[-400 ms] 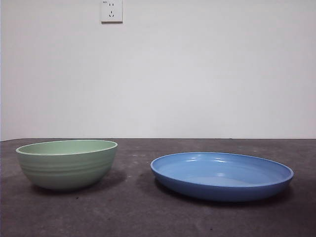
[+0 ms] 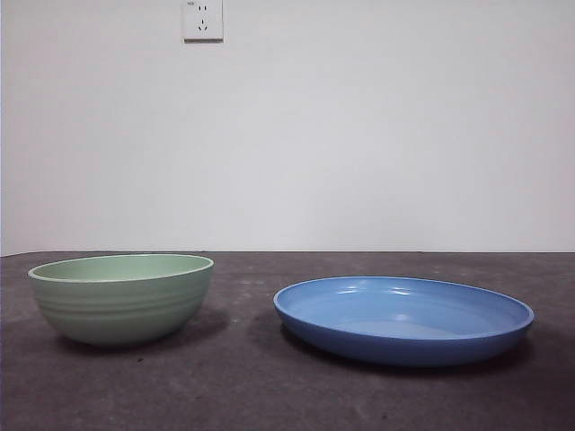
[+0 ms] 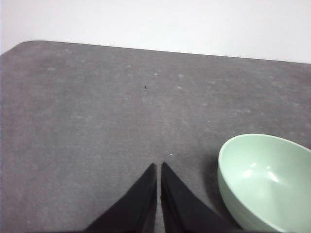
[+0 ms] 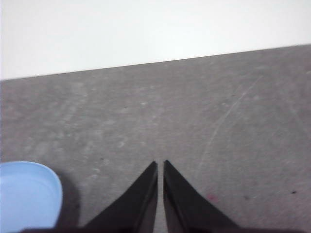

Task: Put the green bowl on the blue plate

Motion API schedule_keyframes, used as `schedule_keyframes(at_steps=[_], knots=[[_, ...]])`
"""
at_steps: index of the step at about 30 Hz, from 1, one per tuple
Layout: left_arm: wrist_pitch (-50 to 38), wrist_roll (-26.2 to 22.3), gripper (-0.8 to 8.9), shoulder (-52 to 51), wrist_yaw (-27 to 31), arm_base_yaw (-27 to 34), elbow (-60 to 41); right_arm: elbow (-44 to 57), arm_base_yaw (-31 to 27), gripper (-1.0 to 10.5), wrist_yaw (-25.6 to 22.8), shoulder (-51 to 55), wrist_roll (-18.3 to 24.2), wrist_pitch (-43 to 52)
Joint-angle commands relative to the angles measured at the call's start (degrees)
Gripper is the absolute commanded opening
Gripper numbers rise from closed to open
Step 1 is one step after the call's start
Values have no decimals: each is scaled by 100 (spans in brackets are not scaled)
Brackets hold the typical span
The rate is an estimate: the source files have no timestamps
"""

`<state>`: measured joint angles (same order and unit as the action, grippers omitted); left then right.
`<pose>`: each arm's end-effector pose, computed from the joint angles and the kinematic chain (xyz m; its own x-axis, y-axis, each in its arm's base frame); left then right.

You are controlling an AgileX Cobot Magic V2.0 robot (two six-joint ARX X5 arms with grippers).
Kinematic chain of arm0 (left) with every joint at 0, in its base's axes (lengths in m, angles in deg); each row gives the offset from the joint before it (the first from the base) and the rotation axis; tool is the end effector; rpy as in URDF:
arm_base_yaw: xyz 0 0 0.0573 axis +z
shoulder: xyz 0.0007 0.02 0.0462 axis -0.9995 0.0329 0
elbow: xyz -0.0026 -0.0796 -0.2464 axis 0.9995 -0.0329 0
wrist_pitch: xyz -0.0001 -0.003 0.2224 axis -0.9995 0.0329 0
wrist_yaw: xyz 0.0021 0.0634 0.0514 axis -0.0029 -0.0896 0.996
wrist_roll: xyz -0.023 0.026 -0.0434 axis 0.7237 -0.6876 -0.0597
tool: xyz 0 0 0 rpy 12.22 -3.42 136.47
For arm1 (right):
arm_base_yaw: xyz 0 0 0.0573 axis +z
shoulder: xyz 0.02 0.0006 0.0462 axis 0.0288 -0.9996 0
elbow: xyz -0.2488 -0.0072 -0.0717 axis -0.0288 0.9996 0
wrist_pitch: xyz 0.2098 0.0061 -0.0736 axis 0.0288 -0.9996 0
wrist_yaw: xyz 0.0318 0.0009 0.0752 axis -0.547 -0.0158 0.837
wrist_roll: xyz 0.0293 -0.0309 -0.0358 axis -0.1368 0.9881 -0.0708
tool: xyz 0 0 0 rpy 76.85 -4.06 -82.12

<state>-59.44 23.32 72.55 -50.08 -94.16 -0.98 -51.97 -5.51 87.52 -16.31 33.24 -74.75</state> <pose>0.0715 -0.0086 0.1560 0.9784 -0.1359 -0.1556 0.1162 0.9847 -0.1298 0.0736 -0.0021 0.1569 0.9945 0.0194 -0.1026 0.0007 0.9813 0.1927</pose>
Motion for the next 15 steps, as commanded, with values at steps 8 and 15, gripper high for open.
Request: schedule_keyframes(at_steps=[8, 15], knots=[[-26, 1158, 17, 857, -4, -122, 964, -903, 2, 13, 577, -570, -1838, -131], [326, 1294, 17, 2013, -319, -216, 2245, -2260, 61, 13, 1266, -1526, -1617, -1021]])
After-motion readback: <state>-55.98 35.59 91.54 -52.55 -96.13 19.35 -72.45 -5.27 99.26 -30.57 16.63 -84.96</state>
